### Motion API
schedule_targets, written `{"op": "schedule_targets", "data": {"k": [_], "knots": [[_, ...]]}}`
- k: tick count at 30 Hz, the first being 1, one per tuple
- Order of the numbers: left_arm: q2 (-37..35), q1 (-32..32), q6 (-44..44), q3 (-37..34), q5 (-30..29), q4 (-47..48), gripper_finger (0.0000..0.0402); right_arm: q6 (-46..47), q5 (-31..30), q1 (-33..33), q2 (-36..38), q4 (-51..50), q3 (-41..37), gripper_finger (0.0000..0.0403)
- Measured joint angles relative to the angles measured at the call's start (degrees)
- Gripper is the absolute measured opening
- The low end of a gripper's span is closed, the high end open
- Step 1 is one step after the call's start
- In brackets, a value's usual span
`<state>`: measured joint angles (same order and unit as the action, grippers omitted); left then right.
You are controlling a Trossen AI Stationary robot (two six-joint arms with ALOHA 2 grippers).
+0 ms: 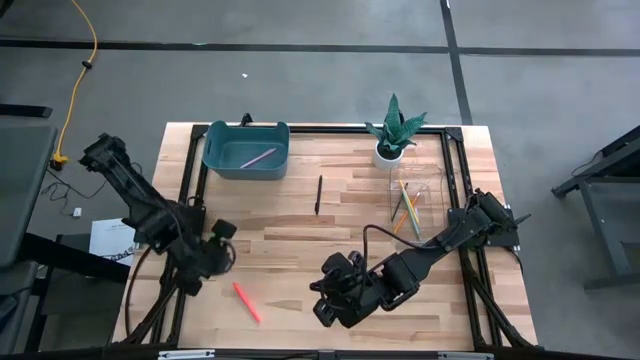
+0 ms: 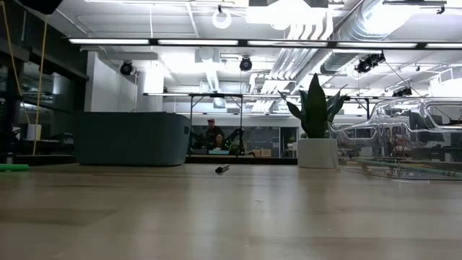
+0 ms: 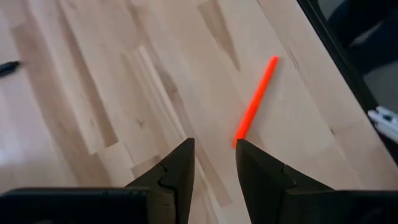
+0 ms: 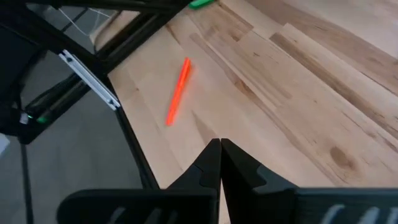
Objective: Sort pens & pencils
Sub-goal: Put the orange pen into the blue bin
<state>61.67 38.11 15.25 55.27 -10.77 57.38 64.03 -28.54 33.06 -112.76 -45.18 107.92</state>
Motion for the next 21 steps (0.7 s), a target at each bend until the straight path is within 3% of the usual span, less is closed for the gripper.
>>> {"op": "schedule_targets", "data": {"k": [11, 21], "knots": [[9.9, 7.6, -2.7, 0.0, -0.5, -4.6, 0.0106, 1.7, -2.5, -1.0, 0.0, 7.1, 0.0, 0.0000], [15.9, 8.4, -6.0, 0.0, 0.6, -9.3, 0.0106, 3.9, -4.3, -0.4, 0.0, 8.6, 0.0, 0.0000]]}}
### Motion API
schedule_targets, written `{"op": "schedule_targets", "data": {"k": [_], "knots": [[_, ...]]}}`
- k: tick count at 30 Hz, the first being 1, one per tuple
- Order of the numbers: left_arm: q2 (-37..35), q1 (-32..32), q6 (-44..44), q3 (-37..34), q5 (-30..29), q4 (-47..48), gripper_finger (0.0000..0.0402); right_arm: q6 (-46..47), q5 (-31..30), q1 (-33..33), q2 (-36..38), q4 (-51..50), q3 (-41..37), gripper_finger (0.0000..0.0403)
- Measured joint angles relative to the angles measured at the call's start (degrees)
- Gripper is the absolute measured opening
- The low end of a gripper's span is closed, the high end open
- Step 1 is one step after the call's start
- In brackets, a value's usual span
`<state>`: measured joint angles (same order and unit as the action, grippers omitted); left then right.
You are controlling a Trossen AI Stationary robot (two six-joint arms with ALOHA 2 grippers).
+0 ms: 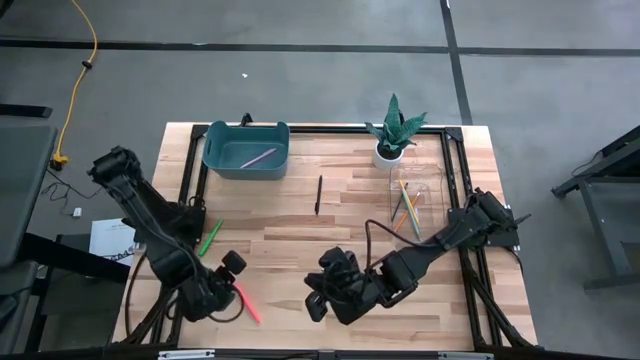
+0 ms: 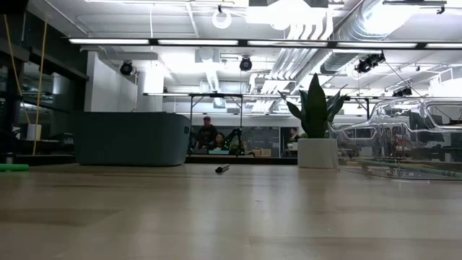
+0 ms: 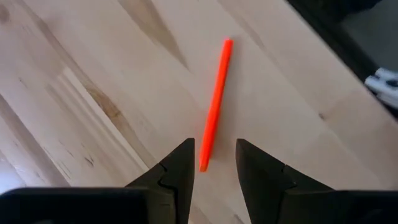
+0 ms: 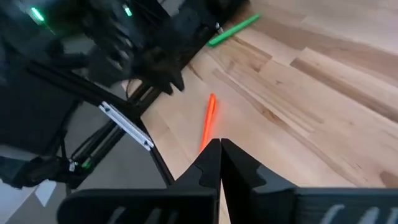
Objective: Sort pens & pencils
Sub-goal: Put the orange pen into the blue bin
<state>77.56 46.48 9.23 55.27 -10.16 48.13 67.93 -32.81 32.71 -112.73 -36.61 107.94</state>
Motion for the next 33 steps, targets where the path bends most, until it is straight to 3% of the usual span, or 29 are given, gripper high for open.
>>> {"op": "schedule_targets", "data": {"k": [6, 15, 22, 33], "knots": [[4.6, 0.0, -0.1, 0.0, 2.4, 0.5, 0.0106, -2.5, -3.3, 1.1, 0.0, 3.0, 0.0, 0.0000], [9.9, -2.2, -0.2, 0.0, 4.7, 0.4, 0.0106, -5.1, -3.6, 1.8, 0.0, 6.2, 0.0, 0.0000], [10.8, -6.7, -3.2, 0.0, 7.0, -0.8, 0.0106, -5.4, -3.5, 2.7, 0.0, 6.7, 0.0, 0.0000], [10.8, -6.7, -7.5, 0.0, 6.9, -3.2, 0.0106, -5.0, -5.1, 4.2, 0.0, 7.0, 0.0, 0.0000]]}}
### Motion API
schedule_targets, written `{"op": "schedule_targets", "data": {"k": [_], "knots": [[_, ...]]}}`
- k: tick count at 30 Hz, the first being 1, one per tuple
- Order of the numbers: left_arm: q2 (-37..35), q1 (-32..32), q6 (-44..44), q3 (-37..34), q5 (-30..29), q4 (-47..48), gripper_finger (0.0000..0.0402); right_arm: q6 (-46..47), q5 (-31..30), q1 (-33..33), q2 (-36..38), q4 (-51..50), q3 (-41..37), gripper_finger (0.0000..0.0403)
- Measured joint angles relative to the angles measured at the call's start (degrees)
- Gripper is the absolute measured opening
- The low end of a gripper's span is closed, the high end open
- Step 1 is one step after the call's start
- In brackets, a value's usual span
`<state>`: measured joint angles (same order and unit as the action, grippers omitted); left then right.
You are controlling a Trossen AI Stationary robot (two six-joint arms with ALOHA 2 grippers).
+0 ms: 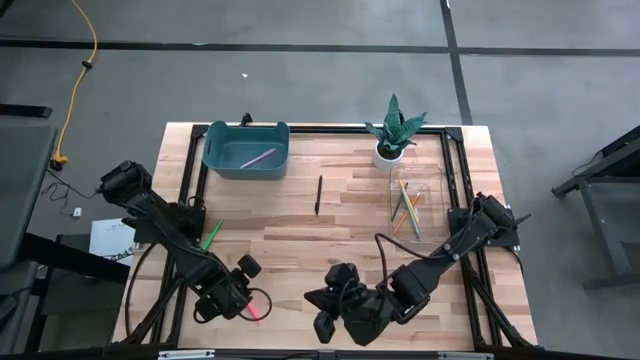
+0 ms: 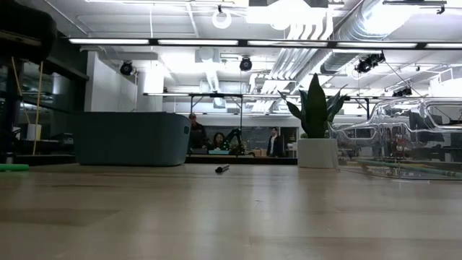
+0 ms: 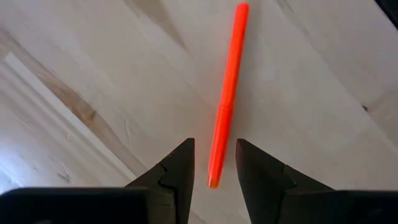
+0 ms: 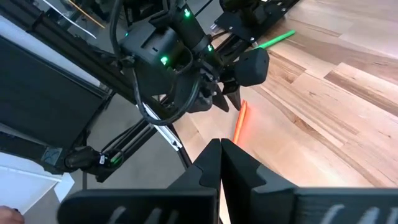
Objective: Sort pens & pencils
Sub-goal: Put the orange pen into the blue bin
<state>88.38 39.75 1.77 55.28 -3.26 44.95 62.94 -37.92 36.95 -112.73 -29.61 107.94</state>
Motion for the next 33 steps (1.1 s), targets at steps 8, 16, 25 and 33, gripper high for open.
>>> {"op": "schedule_targets", "data": {"k": [8, 16, 25, 33], "knots": [[0.3, 0.0, 1.0, -4.0, 1.1, -3.2, 0.0106, 0.0, -0.7, 0.3, 0.0, 0.4, 0.0, 0.0000], [0.3, 0.0, 2.3, -8.3, 2.6, -7.7, 0.0106, 0.0, -0.7, 0.3, 0.0, 0.6, 0.0, 0.0000], [0.3, 0.0, 1.9, -9.3, 1.3, -8.8, 0.0106, 0.0, -0.8, 0.3, 0.0, 0.7, 0.0, 0.0000], [1.0, 0.0, 0.9, -9.3, 1.3, -9.6, 0.0106, 0.0, -0.8, 0.2, 0.0, 0.7, 0.0, 0.0000]]}}
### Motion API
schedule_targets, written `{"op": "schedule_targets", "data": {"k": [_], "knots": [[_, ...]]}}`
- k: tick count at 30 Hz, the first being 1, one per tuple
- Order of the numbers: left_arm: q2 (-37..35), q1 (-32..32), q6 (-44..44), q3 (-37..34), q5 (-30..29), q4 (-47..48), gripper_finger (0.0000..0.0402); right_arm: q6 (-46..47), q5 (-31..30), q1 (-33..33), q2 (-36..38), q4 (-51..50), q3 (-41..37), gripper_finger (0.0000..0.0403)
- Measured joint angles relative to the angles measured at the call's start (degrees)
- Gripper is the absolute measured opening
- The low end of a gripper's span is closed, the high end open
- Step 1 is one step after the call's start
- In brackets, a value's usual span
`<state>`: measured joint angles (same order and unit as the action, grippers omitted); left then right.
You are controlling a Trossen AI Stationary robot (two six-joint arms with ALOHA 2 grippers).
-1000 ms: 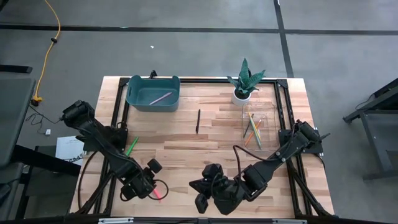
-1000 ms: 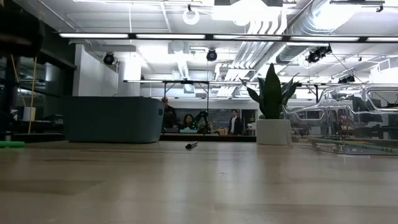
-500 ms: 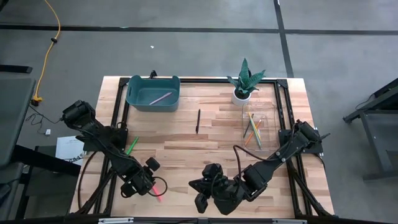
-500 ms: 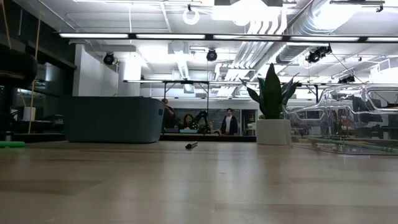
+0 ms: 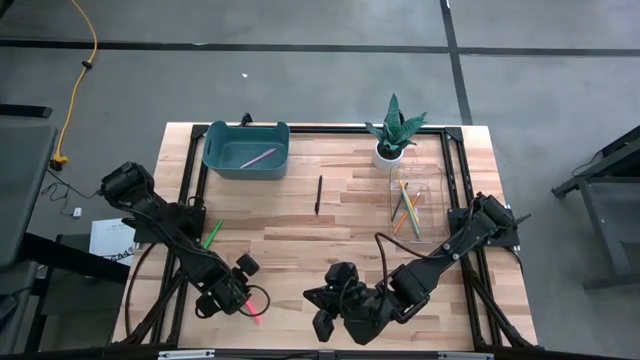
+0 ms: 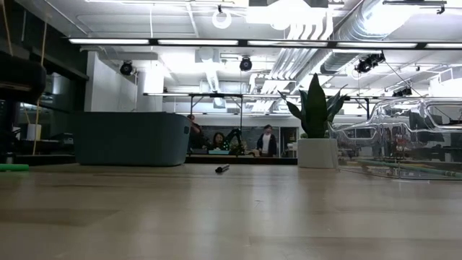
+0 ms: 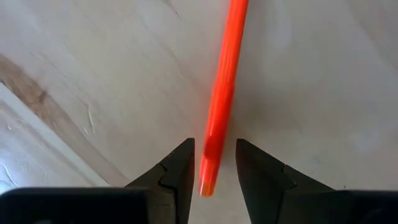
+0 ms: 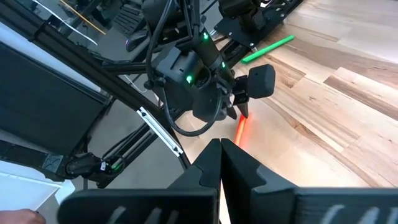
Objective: Sort pens & pencils
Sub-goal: Put the orange pen into the blue bin
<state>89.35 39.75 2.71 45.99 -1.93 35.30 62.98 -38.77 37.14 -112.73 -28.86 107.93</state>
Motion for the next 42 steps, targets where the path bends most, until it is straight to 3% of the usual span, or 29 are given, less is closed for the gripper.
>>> {"op": "schedule_targets", "data": {"k": [23, 34, 42], "knots": [[2.9, 0.0, 0.5, -0.7, 2.0, -2.7, 0.0104, 0.0, -0.8, -0.2, 0.0, 0.1, 0.0, 0.0000], [2.9, 0.0, 0.6, -0.5, 1.4, -2.2, 0.0028, 0.0, -0.8, -0.4, 0.0, -0.3, 0.0, 0.0000], [3.1, 0.0, 0.5, 1.9, 1.3, 0.1, 0.0052, -0.1, -0.8, -0.7, 0.0, -0.5, 0.0, 0.0000]]}}
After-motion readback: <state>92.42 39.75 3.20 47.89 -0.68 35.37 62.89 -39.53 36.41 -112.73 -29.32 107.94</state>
